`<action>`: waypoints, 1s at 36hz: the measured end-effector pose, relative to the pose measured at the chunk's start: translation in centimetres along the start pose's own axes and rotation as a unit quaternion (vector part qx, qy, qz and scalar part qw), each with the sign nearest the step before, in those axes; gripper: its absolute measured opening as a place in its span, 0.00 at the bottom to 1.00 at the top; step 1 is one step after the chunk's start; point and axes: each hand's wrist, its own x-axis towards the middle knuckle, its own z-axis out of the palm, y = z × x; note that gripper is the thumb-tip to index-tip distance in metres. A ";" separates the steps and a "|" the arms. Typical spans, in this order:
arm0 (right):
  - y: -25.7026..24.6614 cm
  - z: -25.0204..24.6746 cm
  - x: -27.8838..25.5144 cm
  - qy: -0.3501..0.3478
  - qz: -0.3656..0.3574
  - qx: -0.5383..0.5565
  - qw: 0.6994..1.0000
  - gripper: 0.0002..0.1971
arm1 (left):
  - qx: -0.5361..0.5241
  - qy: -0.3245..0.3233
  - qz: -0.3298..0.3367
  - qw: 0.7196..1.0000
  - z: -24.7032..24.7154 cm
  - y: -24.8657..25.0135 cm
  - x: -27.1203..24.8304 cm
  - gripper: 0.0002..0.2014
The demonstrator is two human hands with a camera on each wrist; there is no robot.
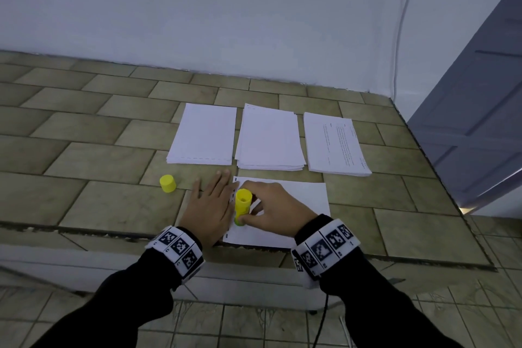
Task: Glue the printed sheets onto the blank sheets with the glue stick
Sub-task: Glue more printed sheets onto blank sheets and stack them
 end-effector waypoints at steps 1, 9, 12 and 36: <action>0.0 -0.3 0.4 0.003 0.001 -0.008 1.000 0.12 | 0.003 -0.002 -0.001 1.000 -0.1 0.0 0.0 0.31; 1.9 -2.3 4.1 0.067 0.064 -0.026 0.995 0.10 | 0.034 0.011 0.005 0.999 -0.5 0.3 0.0 0.27; 2.7 -2.9 5.0 0.090 0.099 -0.031 0.991 0.10 | 0.048 0.006 0.010 0.999 -0.6 0.3 0.0 0.27; 3.5 -2.5 -5.5 0.083 0.045 0.063 0.994 0.08 | 0.053 -0.059 -0.029 0.996 -1.0 0.7 0.1 0.61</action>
